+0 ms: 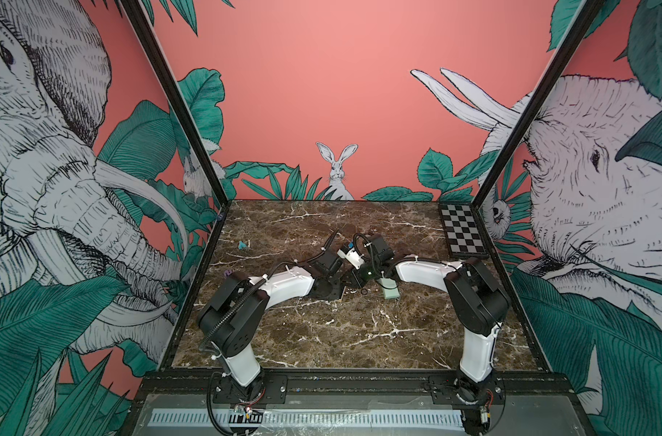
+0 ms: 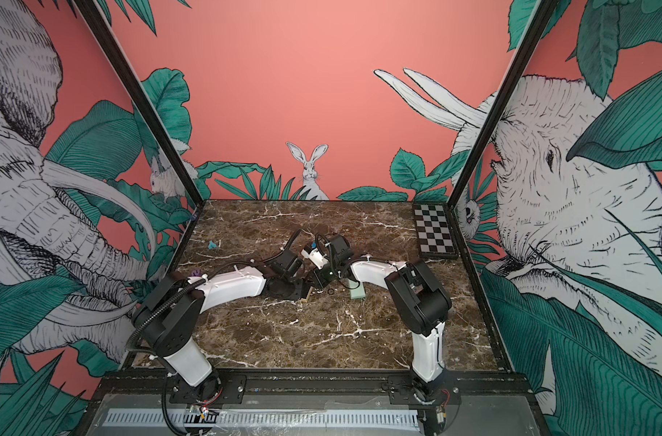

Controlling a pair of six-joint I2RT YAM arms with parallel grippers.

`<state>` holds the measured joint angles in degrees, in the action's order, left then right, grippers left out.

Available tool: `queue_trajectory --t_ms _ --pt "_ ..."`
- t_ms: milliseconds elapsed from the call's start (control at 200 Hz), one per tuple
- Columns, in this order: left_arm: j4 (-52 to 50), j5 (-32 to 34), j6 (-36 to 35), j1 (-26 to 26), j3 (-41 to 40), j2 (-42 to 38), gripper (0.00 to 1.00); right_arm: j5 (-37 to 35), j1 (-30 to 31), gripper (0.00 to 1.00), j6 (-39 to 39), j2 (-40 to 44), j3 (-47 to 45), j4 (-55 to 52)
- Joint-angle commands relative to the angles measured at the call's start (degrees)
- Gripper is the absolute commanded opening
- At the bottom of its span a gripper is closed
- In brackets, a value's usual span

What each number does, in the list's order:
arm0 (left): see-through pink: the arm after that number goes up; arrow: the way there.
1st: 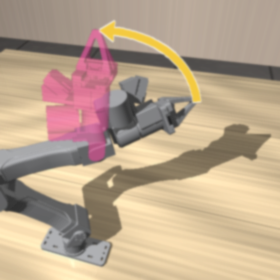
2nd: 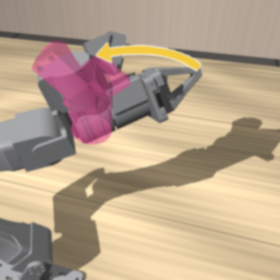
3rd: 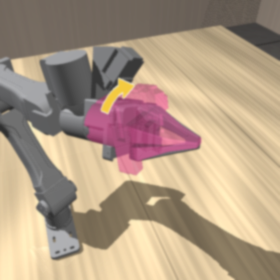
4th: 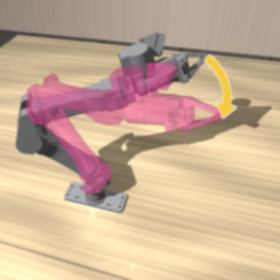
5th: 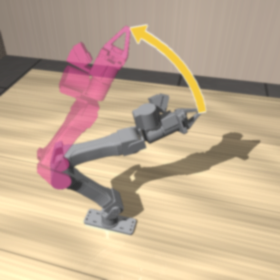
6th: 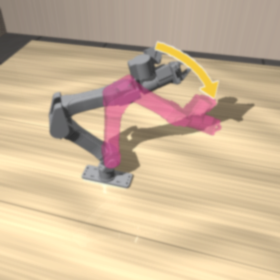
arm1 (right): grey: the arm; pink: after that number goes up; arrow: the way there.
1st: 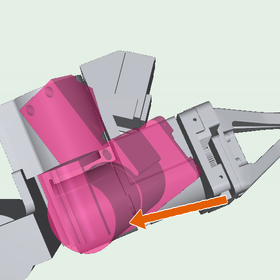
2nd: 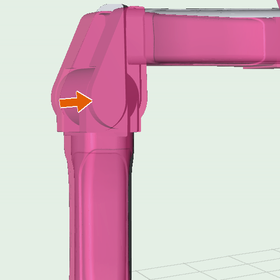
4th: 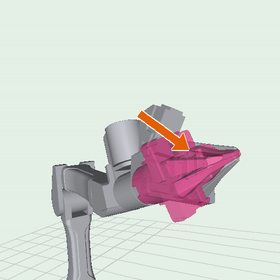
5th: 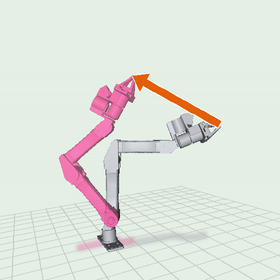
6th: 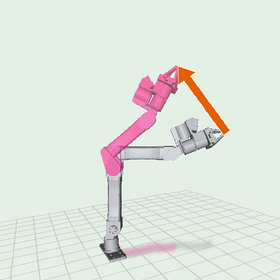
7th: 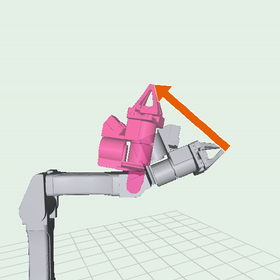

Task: Take the rings out of the lift-off lid box
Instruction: Take out the ring from the jewelry box.

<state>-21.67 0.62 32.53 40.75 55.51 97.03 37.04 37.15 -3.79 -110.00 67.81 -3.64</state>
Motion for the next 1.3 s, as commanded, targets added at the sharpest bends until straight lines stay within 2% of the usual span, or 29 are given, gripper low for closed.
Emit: queue_trajectory --t_ms 0,750,810,1295 --pt "0.48 -0.36 1.04 -0.23 -1.09 -1.10 0.23 0.15 0.47 0.31 1.82 -0.97 0.42 1.76" --pt "-0.30 -0.97 1.03 -0.23 -0.74 -0.54 0.23 0.14 0.89 0.31 4.40 -4.51 3.74 -0.65" --pt "-0.24 -0.98 1.04 -1.86 -0.75 -0.56 0.23 0.23 1.04 0.31 4.66 -4.70 3.89 -0.96" --pt "0.09 -1.49 1.13 -2.08 -1.01 -0.27 0.23 -4.80 1.68 0.30 7.14 -4.74 3.02 -2.65"
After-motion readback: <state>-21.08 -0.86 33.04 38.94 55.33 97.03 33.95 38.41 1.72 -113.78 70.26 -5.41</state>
